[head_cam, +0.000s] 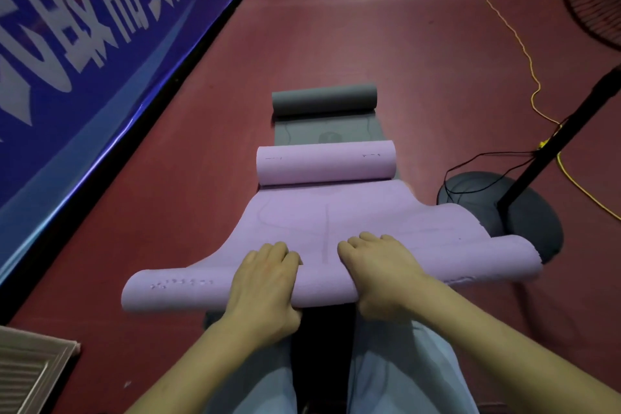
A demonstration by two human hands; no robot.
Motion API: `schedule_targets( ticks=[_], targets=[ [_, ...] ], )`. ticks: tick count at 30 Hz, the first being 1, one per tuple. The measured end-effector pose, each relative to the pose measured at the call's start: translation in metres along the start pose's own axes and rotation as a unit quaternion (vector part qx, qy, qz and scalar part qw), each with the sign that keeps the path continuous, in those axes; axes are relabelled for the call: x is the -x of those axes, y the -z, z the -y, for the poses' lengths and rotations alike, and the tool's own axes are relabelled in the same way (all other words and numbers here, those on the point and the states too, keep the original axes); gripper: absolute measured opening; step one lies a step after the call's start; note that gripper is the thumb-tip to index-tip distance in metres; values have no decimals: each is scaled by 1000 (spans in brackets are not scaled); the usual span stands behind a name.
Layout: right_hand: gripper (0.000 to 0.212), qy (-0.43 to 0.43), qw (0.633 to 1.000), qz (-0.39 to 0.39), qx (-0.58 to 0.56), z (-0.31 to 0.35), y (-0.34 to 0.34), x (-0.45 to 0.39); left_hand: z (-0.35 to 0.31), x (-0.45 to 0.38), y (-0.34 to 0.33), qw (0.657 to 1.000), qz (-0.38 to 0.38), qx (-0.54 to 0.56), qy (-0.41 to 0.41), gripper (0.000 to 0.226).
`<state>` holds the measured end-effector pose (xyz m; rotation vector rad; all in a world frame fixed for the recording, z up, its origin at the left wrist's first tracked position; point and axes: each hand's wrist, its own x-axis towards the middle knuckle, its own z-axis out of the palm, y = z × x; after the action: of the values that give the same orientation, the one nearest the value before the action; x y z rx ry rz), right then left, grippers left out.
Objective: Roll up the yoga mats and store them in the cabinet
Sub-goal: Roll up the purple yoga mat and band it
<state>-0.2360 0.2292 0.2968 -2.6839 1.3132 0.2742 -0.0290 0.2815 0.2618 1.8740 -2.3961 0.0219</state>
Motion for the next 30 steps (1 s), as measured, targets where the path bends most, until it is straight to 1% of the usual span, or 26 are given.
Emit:
schedule_targets(
  ticks=[2,4,6,8,10,11,14,16,17,18,19,20,22,24,27,28,29,30],
  targets=[
    [41,3,998,53,-19,-5,10,-5,-7,4,2,1000,-26,13,12,58],
    [41,3,993,109,-36,-11,16,-12,-14,5,4,999,-34,2,16,66],
    [44,1,989,140,-41,-14,18,-16,-15,3,0,1000,-18,-10,16,73],
    [45,-2,990,138,-39,-16,16,-17,-12,1,-6,999,18,-24,12,79],
    [42,-9,994,104,-32,-15,11,-16,-10,-4,-6,998,39,-53,0,77],
    [40,-15,997,72,-28,-13,8,-14,-9,-7,-5,997,45,-65,-4,74],
    [43,-15,997,-76,5,-4,-15,-3,-2,-18,-1,995,61,-85,-2,64],
    [35,-1,985,-172,30,-2,-35,4,0,-22,4,990,105,-88,-13,57],
    [29,0,973,-226,33,-4,-44,6,1,-23,4,992,92,-81,-19,50],
    [28,-5,965,-260,30,-6,-50,8,4,-24,1,994,70,-77,-21,44],
    [29,-17,960,-278,25,-7,-53,7,4,-26,3,995,67,-66,-17,42],
    [31,-32,958,-283,27,-8,-53,6,4,-26,3,995,75,-66,-13,42],
    [40,-61,961,-265,41,-5,-52,3,0,-25,6,989,124,-74,1,48],
    [46,-75,967,-236,52,-2,-48,0,-2,-23,5,990,113,-79,9,48],
    [51,-79,975,-199,53,0,-35,0,-2,-21,12,997,48,-66,1,42],
    [52,-80,977,-194,48,1,-31,3,-2,-19,15,997,42,-68,1,42],
    [53,-77,977,-195,46,4,-30,8,-4,-15,18,996,52,-78,1,44],
    [52,-74,976,-200,44,8,-31,15,-9,-8,23,993,84,-82,4,48]
  ],
)
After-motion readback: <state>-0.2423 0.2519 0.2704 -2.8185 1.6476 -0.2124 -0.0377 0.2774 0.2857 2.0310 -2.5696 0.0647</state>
